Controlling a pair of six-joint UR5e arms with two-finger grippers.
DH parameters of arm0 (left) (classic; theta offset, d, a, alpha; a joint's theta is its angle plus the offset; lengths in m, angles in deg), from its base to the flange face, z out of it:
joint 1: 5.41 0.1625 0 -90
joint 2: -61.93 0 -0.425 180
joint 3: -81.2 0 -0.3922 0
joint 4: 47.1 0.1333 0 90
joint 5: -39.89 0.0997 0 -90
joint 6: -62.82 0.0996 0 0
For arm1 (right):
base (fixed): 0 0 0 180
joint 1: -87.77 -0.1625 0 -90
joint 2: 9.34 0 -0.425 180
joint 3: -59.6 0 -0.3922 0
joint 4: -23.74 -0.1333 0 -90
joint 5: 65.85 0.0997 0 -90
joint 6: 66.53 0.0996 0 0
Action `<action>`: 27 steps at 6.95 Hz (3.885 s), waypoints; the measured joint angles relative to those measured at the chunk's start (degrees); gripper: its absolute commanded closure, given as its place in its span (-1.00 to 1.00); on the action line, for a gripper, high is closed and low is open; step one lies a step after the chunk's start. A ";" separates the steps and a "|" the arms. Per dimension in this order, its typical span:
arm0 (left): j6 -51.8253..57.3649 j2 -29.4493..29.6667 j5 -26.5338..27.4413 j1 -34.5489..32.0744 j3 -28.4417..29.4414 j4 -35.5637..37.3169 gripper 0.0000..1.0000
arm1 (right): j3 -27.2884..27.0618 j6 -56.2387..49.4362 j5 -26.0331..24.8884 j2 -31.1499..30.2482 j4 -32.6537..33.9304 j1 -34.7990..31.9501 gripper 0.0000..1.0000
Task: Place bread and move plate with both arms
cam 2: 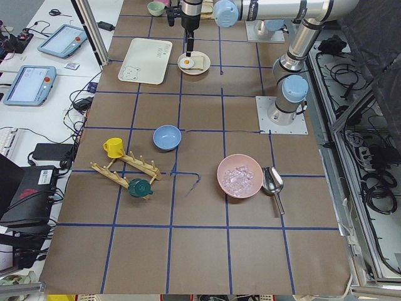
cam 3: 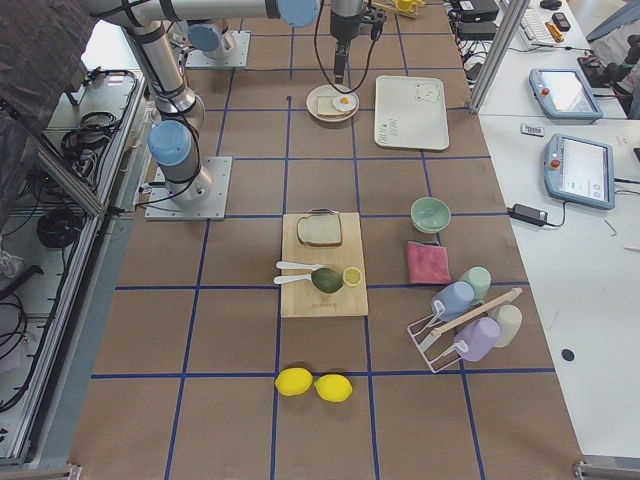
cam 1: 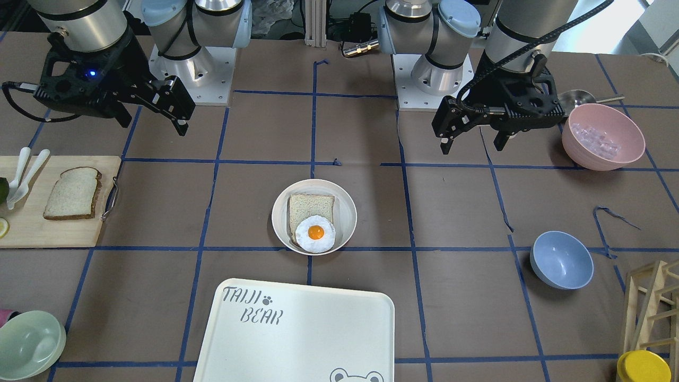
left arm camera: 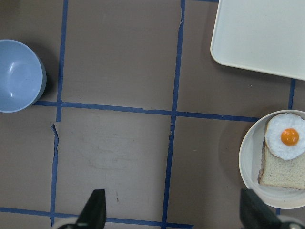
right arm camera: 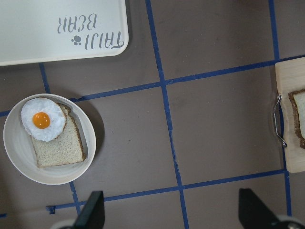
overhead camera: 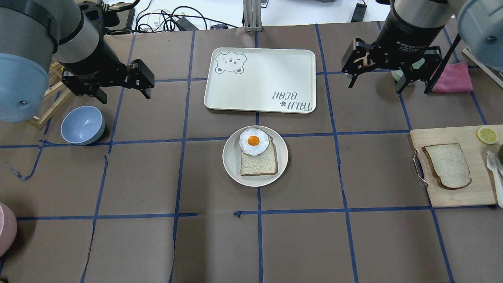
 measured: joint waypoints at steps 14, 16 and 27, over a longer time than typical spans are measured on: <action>-0.22 1.33 3.79 1.18 -3.28 0.77 -1.00 | -24.05 -16.28 -15.75 2.74 23.70 13.44 -0.48; -0.21 1.43 3.89 1.21 -3.36 0.81 -1.00 | -31.67 -27.56 -15.70 8.08 40.52 20.02 -0.17; 0.18 1.80 3.96 1.33 -3.71 0.60 -1.00 | -37.97 -34.53 -18.88 12.63 49.31 24.33 1.00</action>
